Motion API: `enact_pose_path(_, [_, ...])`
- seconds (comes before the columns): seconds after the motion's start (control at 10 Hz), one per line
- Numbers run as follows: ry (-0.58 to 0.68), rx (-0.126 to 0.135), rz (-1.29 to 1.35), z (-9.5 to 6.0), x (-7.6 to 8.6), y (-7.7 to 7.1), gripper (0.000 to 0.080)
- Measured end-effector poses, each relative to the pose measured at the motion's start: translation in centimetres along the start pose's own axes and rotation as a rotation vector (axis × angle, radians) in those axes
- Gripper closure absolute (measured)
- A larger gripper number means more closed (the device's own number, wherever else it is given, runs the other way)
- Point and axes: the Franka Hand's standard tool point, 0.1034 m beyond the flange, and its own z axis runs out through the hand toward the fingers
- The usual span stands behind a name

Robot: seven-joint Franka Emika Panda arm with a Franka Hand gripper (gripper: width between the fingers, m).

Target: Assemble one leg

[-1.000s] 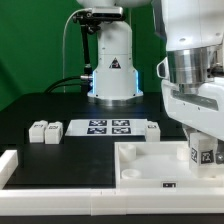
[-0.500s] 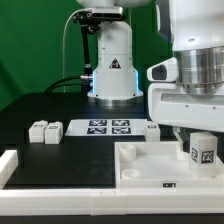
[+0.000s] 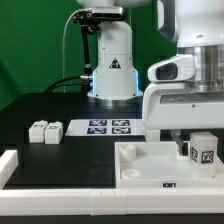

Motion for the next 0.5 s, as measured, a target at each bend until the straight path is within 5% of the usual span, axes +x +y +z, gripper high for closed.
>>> enact_pose_path(0.4, [0.001,-0.011,-0.285,0.01,0.11,0.41,0.0151])
enact_pose_path(0.5, [0.001,-0.011,-0.285,0.01,0.12,0.43,0.0262])
